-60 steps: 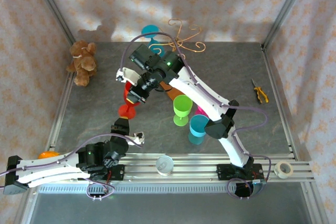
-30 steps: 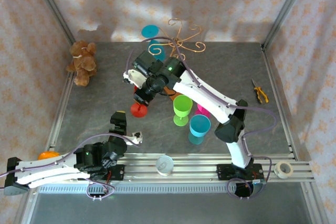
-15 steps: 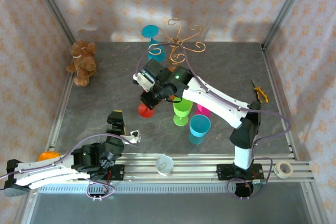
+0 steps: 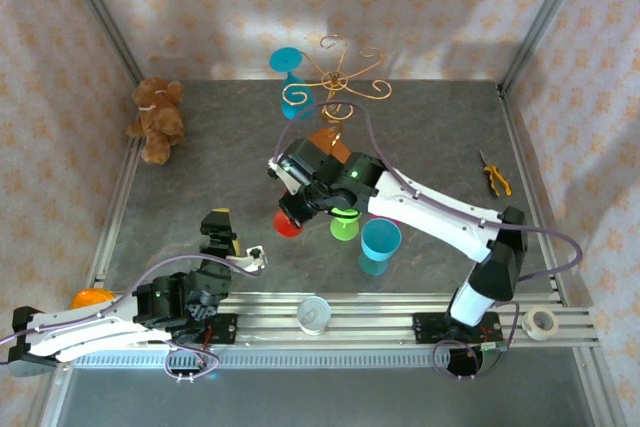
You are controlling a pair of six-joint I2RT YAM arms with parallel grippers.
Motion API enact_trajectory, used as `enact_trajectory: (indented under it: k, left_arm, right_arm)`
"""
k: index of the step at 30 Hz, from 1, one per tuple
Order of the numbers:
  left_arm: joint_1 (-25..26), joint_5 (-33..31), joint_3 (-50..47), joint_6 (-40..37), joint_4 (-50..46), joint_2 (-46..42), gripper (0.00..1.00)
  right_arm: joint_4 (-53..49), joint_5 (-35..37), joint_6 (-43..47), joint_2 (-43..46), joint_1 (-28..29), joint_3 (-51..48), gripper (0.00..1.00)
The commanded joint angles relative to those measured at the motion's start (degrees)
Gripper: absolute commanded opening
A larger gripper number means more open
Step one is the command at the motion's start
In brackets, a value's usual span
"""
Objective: Take the wine glass off the wine glass rack
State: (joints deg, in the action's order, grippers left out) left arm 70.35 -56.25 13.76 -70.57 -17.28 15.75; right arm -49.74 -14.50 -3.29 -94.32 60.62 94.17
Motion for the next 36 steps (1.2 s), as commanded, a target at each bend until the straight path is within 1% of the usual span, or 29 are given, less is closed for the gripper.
enact_trajectory:
  k: [1, 5, 6, 22, 36]
  left_arm:
    - [-0.5, -1.5, 0.3, -0.8, 1.8, -0.7, 0.96]
    - [-0.5, -1.6, 0.3, -0.9, 2.3, -0.7, 0.96]
    - [-0.5, -1.6, 0.3, -1.0, 2.3, -0.8, 0.96]
    - [-0.6, -1.7, 0.1, -1.1, 1.2, -1.2, 0.95]
    - [-0.7, -1.4, 0.0, -0.8, 0.1, -1.3, 0.95]
  right_arm:
    - [2.7, 3.8, -3.1, 2.7, 1.4, -2.4, 0.0]
    - [1.8, 9.0, -4.3, 2.7, 3.6, -4.2, 0.0]
    - [1.8, 9.2, -4.7, 2.7, 3.9, -4.7, 0.0]
    - [3.6, 10.0, -10.6, 3.0, 5.8, -11.3, 0.0]
    - [2.9, 12.3, -12.4, 0.8, 6.7, -11.9, 0.0]
